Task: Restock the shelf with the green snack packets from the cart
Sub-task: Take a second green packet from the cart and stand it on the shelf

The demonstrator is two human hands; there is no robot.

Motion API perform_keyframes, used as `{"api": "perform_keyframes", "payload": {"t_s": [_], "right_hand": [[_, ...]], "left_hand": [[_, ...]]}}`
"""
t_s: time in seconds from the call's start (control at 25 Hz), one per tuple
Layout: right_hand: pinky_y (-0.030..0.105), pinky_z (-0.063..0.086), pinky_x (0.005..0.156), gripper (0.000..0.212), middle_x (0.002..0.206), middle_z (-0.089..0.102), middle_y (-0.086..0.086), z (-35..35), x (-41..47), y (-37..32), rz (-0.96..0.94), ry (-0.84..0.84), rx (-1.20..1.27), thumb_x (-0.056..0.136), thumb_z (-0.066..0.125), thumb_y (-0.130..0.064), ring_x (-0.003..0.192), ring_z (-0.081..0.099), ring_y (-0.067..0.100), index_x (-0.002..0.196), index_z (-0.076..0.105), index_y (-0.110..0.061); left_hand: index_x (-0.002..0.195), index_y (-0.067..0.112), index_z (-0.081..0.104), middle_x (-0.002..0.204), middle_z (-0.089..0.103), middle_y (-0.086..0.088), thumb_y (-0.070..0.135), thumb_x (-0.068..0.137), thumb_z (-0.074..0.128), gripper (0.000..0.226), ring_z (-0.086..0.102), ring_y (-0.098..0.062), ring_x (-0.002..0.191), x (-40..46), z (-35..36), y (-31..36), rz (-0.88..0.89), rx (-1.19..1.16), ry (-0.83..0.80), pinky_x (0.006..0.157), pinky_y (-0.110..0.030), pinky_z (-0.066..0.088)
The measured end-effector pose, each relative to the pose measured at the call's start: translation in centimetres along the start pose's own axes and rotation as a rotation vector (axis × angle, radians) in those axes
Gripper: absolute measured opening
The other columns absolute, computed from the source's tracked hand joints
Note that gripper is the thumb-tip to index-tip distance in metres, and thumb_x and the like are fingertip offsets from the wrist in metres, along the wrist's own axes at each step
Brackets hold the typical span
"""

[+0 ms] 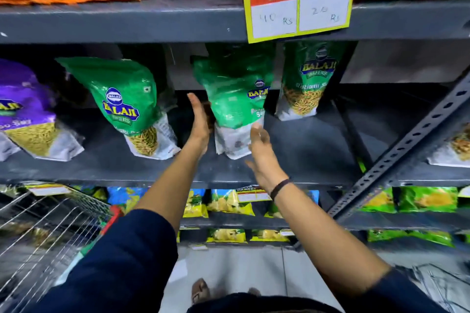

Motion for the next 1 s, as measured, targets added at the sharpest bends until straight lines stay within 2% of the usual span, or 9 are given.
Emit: {"api": "perform_keyframes", "payload": {"t_s": [0.08, 0.16, 0.28, 0.44, 0.6, 0.72, 0.8, 0.92, 1.0], "right_hand": [[0.031, 0.022, 0.117, 0.060, 0.148, 0.037, 0.002, -0.8, 1.9, -1.5, -0.082, 0.014, -0.014, 0.091, 0.037, -0.051, 0.136, 0.037, 0.017, 0.141, 0.029, -0.019], [0.018, 0.021, 0.106, 0.053, 0.151, 0.035, 0.004, -2.3, 2.8, -2.6, -0.123, 0.105, -0.017, 0.096, 0.034, -0.041, 0.138, 0.033, 0.016, 0.142, 0.029, -0.015], [0.023, 0.032, 0.101, 0.042, 0.143, 0.045, 0.008, -2.1, 2.9, -1.9, -0.137, 0.067, -0.018, 0.098, 0.033, -0.033, 0.129, 0.043, 0.019, 0.134, 0.039, -0.012], [0.042, 0.033, 0.114, 0.047, 0.145, 0.043, 0.005, -1.1, 4.7, -2.5, -0.099, 0.018, -0.077, 0.096, 0.033, -0.041, 0.132, 0.042, 0.020, 0.137, 0.036, -0.018], [0.033, 0.034, 0.110, 0.047, 0.141, 0.044, 0.004, -2.2, 4.6, -1.8, -0.178, 0.175, -0.057, 0.095, 0.040, -0.036, 0.127, 0.042, 0.014, 0.137, 0.035, -0.016], [0.026, 0.041, 0.088, 0.030, 0.117, 0.057, 0.016, -2.9, 2.2, 0.4, -0.265, 0.363, -0.048, 0.094, 0.044, -0.024, 0.099, 0.054, 0.014, 0.119, 0.049, -0.007], [0.029, 0.047, 0.080, 0.014, 0.101, 0.058, 0.008, -1.6, 0.6, 2.3, -0.265, 0.342, -0.058, 0.093, 0.046, -0.025, 0.084, 0.056, 0.011, 0.103, 0.052, -0.018], [0.049, 0.048, 0.092, 0.003, 0.092, 0.058, -0.003, 4.1, -1.3, 6.0, -0.211, 0.164, -0.131, 0.087, 0.048, -0.037, 0.091, 0.056, 0.019, 0.088, 0.052, -0.036], [0.046, 0.047, 0.094, 0.005, 0.094, 0.059, -0.002, 8.4, -2.6, 7.5, -0.218, 0.050, -0.217, 0.088, 0.050, -0.033, 0.094, 0.058, 0.021, 0.090, 0.055, -0.034]], "left_hand": [[0.099, 0.018, 0.054, 0.073, 0.068, -0.005, 0.057, 0.091, 0.002, 0.066, 0.061, -0.014, 0.066, 1.1, -1.8, -1.8, -0.029, 0.028, 0.166, 0.056, -0.017, 0.047], [0.121, 0.017, 0.049, 0.109, 0.064, -0.009, 0.072, 0.083, 0.011, 0.077, 0.058, -0.019, 0.098, 1.7, -2.2, -3.4, -0.065, 0.035, 0.173, 0.083, -0.025, 0.046], [0.127, 0.037, 0.046, 0.141, 0.048, 0.007, 0.091, 0.062, 0.023, 0.088, 0.046, -0.013, 0.126, 3.9, -0.7, -7.4, -0.134, 0.054, 0.027, 0.112, -0.045, 0.033], [0.104, 0.041, 0.049, 0.133, 0.054, 0.004, 0.074, 0.078, 0.028, 0.047, 0.052, -0.019, 0.119, 1.2, 1.0, -6.4, -0.157, 0.077, 0.053, 0.106, -0.049, 0.041], [0.116, 0.027, 0.047, 0.122, 0.052, 0.006, 0.056, 0.090, 0.031, 0.042, 0.050, -0.014, 0.111, 0.0, -0.5, -6.1, -0.132, 0.018, 0.098, 0.104, -0.039, 0.041], [0.095, 0.022, 0.053, 0.102, 0.057, -0.004, 0.037, 0.096, 0.034, 0.025, 0.053, -0.016, 0.092, -1.6, -4.7, -5.7, 0.057, 0.009, 0.314, 0.087, -0.034, 0.039], [0.088, 0.021, 0.055, 0.089, 0.062, -0.009, 0.036, 0.095, 0.034, 0.026, 0.057, -0.016, 0.078, -3.0, -8.7, -7.1, 0.100, -0.001, 0.416, 0.080, -0.037, 0.042], [0.079, 0.030, 0.056, 0.070, 0.061, -0.003, 0.039, 0.092, 0.034, 0.027, 0.057, -0.013, 0.065, -5.5, -17.0, -8.6, 0.132, 0.042, 0.574, 0.071, -0.037, 0.047], [0.076, 0.030, 0.055, 0.064, 0.058, 0.002, 0.039, 0.091, 0.033, 0.028, 0.055, -0.009, 0.059, -7.2, -21.8, -8.5, 0.155, 0.050, 0.665, 0.068, -0.034, 0.047]]}}
Point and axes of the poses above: each hand's wrist, its own x-axis towards the middle knuckle, its own z-axis out of the palm, y = z × x, the point moved 8 cm from there along x, towards the middle knuckle
